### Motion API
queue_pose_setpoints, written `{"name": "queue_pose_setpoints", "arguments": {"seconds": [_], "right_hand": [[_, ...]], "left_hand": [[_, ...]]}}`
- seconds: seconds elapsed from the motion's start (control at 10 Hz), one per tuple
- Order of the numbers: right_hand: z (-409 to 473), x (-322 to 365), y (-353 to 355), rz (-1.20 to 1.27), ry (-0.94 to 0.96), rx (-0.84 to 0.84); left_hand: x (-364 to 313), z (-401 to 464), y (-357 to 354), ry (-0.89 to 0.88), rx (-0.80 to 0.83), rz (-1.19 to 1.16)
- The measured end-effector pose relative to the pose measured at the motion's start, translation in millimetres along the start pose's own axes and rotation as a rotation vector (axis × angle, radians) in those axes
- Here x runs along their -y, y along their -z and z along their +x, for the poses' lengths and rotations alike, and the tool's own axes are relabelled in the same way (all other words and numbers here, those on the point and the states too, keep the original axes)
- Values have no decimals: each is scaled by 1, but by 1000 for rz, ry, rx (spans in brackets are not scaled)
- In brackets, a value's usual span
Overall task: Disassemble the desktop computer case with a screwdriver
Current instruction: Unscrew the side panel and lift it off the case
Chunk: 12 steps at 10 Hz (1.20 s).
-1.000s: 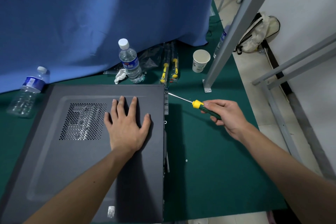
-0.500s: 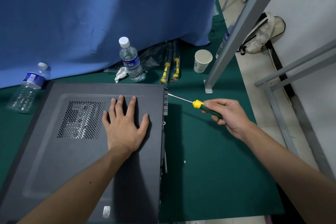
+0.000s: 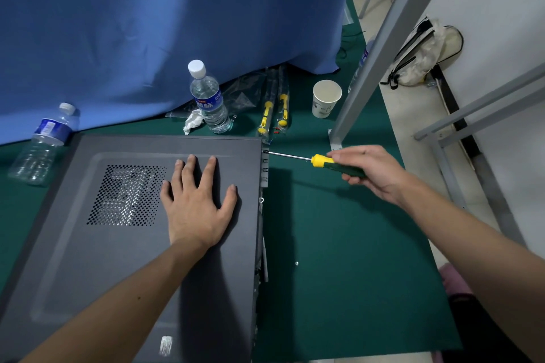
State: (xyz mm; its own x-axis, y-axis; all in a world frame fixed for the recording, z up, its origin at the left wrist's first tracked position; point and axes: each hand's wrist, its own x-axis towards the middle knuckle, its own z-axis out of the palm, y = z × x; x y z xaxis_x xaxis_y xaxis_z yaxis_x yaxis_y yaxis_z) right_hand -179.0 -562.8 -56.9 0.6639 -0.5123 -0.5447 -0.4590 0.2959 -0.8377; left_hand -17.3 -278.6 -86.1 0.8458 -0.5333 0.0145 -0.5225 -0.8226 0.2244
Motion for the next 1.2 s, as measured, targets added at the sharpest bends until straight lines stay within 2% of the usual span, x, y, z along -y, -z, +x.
{"name": "queue_pose_setpoints", "arguments": {"seconds": [0.1, 0.2, 0.3, 0.4, 0.5, 0.7, 0.9, 1.0, 1.1, 1.2], "right_hand": [[9, 10, 4, 52, -21, -24], [20, 17, 3, 252, -15, -139], [23, 17, 1, 196, -104, -146], [26, 15, 7, -108, -242, -134], [27, 11, 12, -1, -219, -80], [26, 3, 12, 272, -35, -29], [24, 16, 11, -209, -234, -55], [30, 16, 11, -9, -96, -93], [31, 19, 15, 423, -10, -13], [27, 25, 14, 295, -123, 4]], "left_hand": [[0, 0, 0, -1, -2, -1], [0, 0, 0, 2, -2, 0], [-1, 0, -1, 3, -7, -3], [-1, 0, -2, 2, -5, 4], [-1, 1, -2, 3, -5, 3], [-1, 1, -1, 3, -5, 1], [-1, 0, 0, 3, -2, -6], [-2, 0, 0, 3, -6, -3], [-2, 1, 0, 6, -3, -8], [-2, 1, 0, 4, 1, -2]]}}
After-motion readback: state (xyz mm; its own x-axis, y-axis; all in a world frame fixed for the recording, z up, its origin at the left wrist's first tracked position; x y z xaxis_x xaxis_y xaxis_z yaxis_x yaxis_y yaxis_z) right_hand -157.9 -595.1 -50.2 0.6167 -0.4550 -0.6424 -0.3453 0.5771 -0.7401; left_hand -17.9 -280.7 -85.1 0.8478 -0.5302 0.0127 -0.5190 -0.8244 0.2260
